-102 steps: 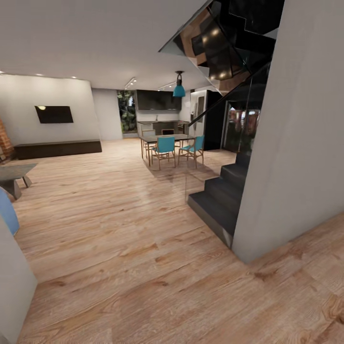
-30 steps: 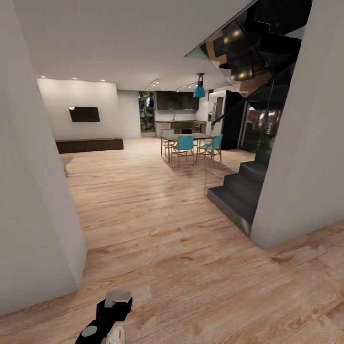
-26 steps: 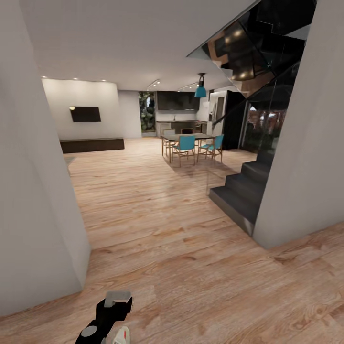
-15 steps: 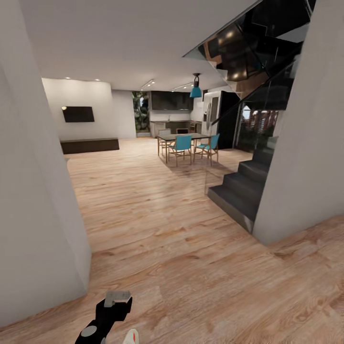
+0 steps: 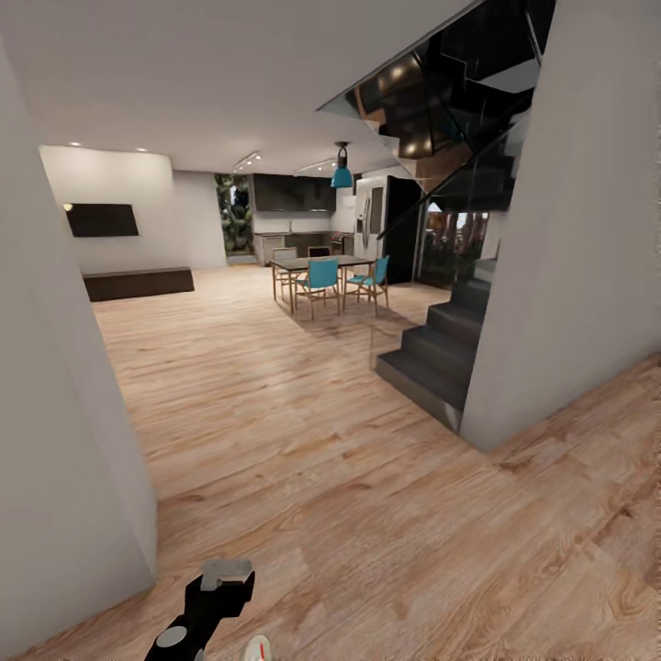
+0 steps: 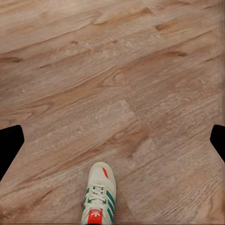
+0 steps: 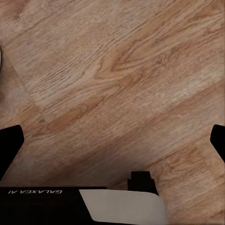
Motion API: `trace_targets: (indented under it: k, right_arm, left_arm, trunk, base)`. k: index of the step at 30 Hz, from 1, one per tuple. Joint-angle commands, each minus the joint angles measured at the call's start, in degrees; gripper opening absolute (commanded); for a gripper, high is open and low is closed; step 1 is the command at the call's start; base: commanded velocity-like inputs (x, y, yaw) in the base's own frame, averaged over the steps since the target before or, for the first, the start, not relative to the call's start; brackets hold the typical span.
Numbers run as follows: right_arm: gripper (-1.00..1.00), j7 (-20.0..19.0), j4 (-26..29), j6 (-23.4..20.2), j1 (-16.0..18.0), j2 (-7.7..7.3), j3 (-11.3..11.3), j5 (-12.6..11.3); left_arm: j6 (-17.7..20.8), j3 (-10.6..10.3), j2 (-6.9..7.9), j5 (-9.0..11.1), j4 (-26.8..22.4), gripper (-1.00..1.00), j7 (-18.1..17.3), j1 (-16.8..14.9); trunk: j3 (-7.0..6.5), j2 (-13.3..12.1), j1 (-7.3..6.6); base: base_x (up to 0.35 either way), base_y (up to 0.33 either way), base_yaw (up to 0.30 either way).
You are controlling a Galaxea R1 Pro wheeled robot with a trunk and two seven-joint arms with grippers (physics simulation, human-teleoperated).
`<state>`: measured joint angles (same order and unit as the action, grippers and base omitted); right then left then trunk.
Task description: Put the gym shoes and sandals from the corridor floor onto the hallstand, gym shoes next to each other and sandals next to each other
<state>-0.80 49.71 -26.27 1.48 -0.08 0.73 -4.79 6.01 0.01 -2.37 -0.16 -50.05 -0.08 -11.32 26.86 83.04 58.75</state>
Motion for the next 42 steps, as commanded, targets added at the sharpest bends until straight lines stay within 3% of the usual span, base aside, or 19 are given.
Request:
trace_targets:
  k: [1, 11, 24, 42]
  right_arm:
    - [1.0, 0.1, 0.1, -0.27, 0.04, -0.01, 0.05, -0.48]
    - [1.0, 0.15, 0.04, -0.27, 0.05, -0.01, 0.06, -0.48]
    - [1.0, 0.19, 0.03, -0.27, 0.05, -0.01, 0.06, -0.48]
    - [1.0, 0.15, -0.01, -0.27, 0.05, -0.01, 0.15, -0.48]
  left_arm:
    - [0.32, 0.0, 0.0, -0.01, -0.12, 1.0, -0.01, -0.01]
    - [0.32, -0.01, 0.0, -0.01, -0.13, 1.0, -0.01, -0.01]
    - [0.29, -0.01, 0.0, -0.01, -0.13, 1.0, -0.01, -0.01]
    - [0.3, -0.01, 0.0, -0.01, -0.13, 1.0, -0.01, -0.01]
  trunk:
    - [0.06, 0.04, -0.02]
    - [0.06, 0.04, -0.02]
    - [0.06, 0.04, -0.02]
    - [0.06, 0.04, -0.02]
  base:
    - [-0.254, 0.032, -0.045]
    - [-0.275, 0.005, -0.009]
    - [-0.025, 0.0, -0.187]
    - [-0.117, 0.029, -0.012]
